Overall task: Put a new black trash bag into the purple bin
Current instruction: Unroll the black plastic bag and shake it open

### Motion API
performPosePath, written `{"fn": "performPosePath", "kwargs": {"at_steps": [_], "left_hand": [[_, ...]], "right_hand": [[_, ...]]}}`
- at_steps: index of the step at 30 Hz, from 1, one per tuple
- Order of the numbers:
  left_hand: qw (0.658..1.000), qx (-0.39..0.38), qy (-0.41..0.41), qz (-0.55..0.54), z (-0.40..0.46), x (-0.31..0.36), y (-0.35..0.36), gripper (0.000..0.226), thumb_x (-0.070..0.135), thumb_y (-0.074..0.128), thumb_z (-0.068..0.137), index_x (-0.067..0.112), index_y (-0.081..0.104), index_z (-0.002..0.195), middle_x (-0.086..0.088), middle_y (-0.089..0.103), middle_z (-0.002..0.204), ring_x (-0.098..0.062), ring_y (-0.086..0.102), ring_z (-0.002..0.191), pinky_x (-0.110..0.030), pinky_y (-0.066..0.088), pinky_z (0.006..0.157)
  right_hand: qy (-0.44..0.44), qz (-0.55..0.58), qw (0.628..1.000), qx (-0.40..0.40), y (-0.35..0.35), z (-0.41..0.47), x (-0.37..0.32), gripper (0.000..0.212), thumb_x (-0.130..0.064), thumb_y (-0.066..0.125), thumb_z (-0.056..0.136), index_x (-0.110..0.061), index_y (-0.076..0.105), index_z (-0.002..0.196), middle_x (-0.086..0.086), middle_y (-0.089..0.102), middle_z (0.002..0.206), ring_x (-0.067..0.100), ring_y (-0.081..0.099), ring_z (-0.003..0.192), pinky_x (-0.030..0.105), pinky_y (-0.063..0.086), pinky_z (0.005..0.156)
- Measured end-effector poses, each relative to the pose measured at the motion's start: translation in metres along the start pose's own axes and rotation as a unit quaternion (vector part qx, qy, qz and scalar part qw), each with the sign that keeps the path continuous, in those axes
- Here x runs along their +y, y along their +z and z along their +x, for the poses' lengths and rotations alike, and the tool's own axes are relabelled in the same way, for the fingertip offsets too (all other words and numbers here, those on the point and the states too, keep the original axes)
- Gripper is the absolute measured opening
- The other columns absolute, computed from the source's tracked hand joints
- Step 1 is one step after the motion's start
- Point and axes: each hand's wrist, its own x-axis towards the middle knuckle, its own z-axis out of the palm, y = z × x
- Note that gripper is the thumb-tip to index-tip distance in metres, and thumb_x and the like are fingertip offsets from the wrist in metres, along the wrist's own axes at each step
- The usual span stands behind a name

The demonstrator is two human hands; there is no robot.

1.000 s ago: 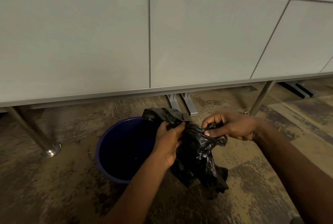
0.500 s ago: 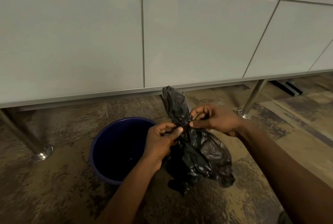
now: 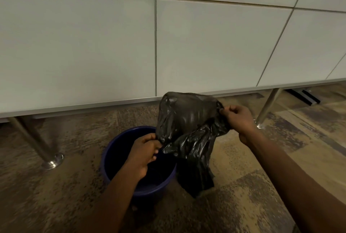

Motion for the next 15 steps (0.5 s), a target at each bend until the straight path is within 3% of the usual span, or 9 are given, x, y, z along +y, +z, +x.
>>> {"fn": "performPosePath", "kwargs": {"at_steps": [3,5,7,8,9,11,13,15], "left_hand": [[0.993,-0.002,0.110,-0.037,-0.011,0.026,-0.004,0.040,-0.004,0.060,0.092,0.029,0.080,0.082,0.004,0.077,0.082,-0.019,0.066,0.087,-0.030,0.053,0.073],[0.968,0.017,0.240,-0.076,-0.020,0.045,-0.009,0.044,-0.003,0.063,0.092,0.036,0.080,0.080,0.006,0.078,0.081,-0.014,0.070,0.081,-0.023,0.057,0.067],[0.933,0.019,0.355,-0.062,-0.030,0.058,-0.011,0.029,0.012,0.069,0.087,0.039,0.079,0.091,0.005,0.079,0.084,-0.009,0.072,0.074,-0.018,0.057,0.066],[0.924,0.025,0.381,-0.030,-0.030,0.058,-0.010,0.027,0.019,0.070,0.085,0.042,0.078,0.094,0.006,0.080,0.086,-0.007,0.074,0.076,-0.017,0.058,0.068],[0.924,0.031,0.380,0.005,-0.026,0.054,-0.006,0.030,0.019,0.070,0.085,0.046,0.076,0.096,0.009,0.080,0.089,-0.004,0.075,0.080,-0.018,0.058,0.070],[0.950,0.047,0.300,0.069,-0.015,0.034,0.005,0.041,0.009,0.068,0.092,0.048,0.075,0.093,0.014,0.078,0.088,-0.002,0.072,0.082,-0.021,0.055,0.074],[0.975,0.035,0.182,0.124,-0.008,0.009,0.013,0.037,0.003,0.064,0.095,0.038,0.076,0.092,0.009,0.077,0.083,-0.012,0.070,0.082,-0.030,0.053,0.074],[0.985,0.002,0.102,0.137,-0.007,-0.012,0.014,0.029,0.006,0.065,0.097,0.031,0.079,0.089,0.006,0.077,0.083,-0.018,0.070,0.086,-0.035,0.055,0.076]], "right_hand": [[-0.124,0.040,0.989,0.065,-0.006,-0.020,-0.040,0.022,-0.020,0.061,0.104,-0.024,0.074,0.086,0.003,0.074,0.090,0.018,0.069,0.082,0.034,0.055,0.069],[-0.280,0.011,0.947,0.158,-0.014,-0.041,-0.060,0.020,-0.024,0.058,0.105,-0.032,0.073,0.095,-0.009,0.074,0.094,0.005,0.071,0.085,0.022,0.059,0.069],[-0.434,-0.046,0.871,0.225,-0.021,-0.060,-0.066,0.017,-0.021,0.055,0.107,-0.022,0.072,0.112,-0.008,0.070,0.102,-0.001,0.065,0.088,0.010,0.053,0.073],[-0.477,-0.082,0.843,0.236,-0.021,-0.065,-0.061,0.019,-0.017,0.055,0.107,-0.015,0.070,0.118,-0.006,0.068,0.106,-0.002,0.062,0.088,0.008,0.050,0.077],[-0.485,-0.115,0.837,0.228,-0.019,-0.068,-0.051,0.020,-0.013,0.055,0.106,-0.010,0.068,0.120,-0.005,0.066,0.108,0.000,0.060,0.088,0.011,0.049,0.081],[-0.393,-0.168,0.891,0.156,-0.013,-0.069,-0.026,0.020,-0.006,0.055,0.104,-0.006,0.070,0.117,0.000,0.069,0.107,0.007,0.064,0.090,0.027,0.056,0.083],[-0.231,-0.241,0.940,0.066,-0.010,-0.065,0.002,0.018,-0.002,0.057,0.101,-0.005,0.074,0.105,0.012,0.076,0.101,0.027,0.072,0.090,0.049,0.061,0.080],[-0.094,-0.243,0.965,0.002,-0.016,-0.061,0.024,0.026,-0.002,0.058,0.100,-0.016,0.079,0.093,0.009,0.079,0.092,0.027,0.076,0.088,0.052,0.061,0.077]]}}
